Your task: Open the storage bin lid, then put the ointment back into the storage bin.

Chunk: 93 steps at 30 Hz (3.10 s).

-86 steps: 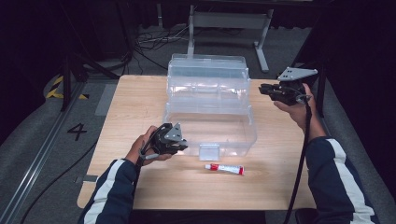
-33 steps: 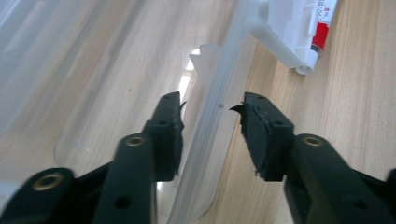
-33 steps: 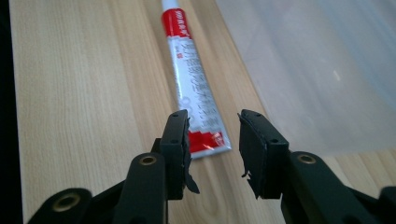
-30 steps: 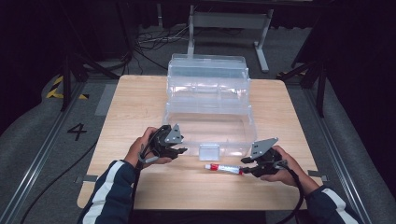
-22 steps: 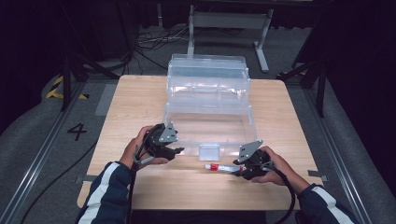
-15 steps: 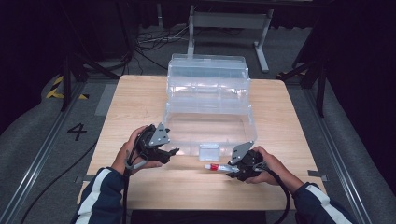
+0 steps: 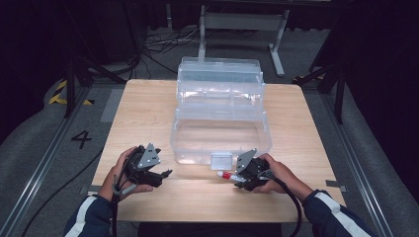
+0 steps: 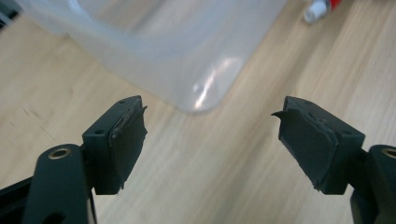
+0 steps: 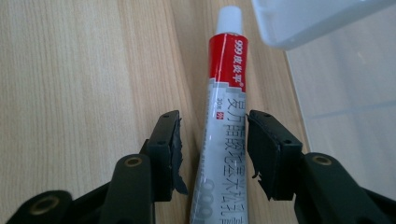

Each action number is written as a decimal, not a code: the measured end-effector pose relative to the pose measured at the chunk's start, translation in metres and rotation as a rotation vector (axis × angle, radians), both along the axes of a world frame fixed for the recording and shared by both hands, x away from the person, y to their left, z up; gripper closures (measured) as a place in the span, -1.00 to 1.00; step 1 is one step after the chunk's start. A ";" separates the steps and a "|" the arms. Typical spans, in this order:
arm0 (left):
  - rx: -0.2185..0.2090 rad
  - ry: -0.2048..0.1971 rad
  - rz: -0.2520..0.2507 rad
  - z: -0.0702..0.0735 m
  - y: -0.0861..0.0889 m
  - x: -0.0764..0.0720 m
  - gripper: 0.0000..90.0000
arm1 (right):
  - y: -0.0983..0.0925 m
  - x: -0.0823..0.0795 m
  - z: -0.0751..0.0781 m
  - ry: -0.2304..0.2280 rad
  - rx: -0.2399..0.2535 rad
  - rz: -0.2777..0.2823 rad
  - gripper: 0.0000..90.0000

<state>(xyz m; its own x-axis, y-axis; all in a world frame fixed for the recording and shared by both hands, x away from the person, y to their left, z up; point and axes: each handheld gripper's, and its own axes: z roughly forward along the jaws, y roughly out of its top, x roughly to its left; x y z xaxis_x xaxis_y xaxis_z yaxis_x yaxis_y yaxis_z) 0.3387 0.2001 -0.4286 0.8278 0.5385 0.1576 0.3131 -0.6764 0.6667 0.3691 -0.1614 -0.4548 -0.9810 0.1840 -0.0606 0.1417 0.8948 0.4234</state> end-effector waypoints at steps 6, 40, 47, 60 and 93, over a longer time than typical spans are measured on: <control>0.030 0.073 0.013 -0.028 0.015 -0.003 -0.48 | 0.010 0.004 -0.002 0.022 -0.021 0.004 0.26; -0.122 0.158 0.061 -0.065 0.038 0.003 -0.67 | 0.018 0.000 0.003 0.102 -0.151 0.095 0.55; -0.120 0.160 0.057 -0.065 0.038 0.005 -0.68 | 0.016 -0.003 0.003 0.092 -0.149 0.102 0.57; -0.119 0.160 0.056 -0.065 0.038 0.005 -0.68 | 0.001 -0.004 0.015 0.058 -0.125 0.075 0.57; -0.119 0.157 0.055 -0.065 0.037 0.006 -0.68 | -0.039 -0.013 0.063 -0.039 -0.069 0.053 0.57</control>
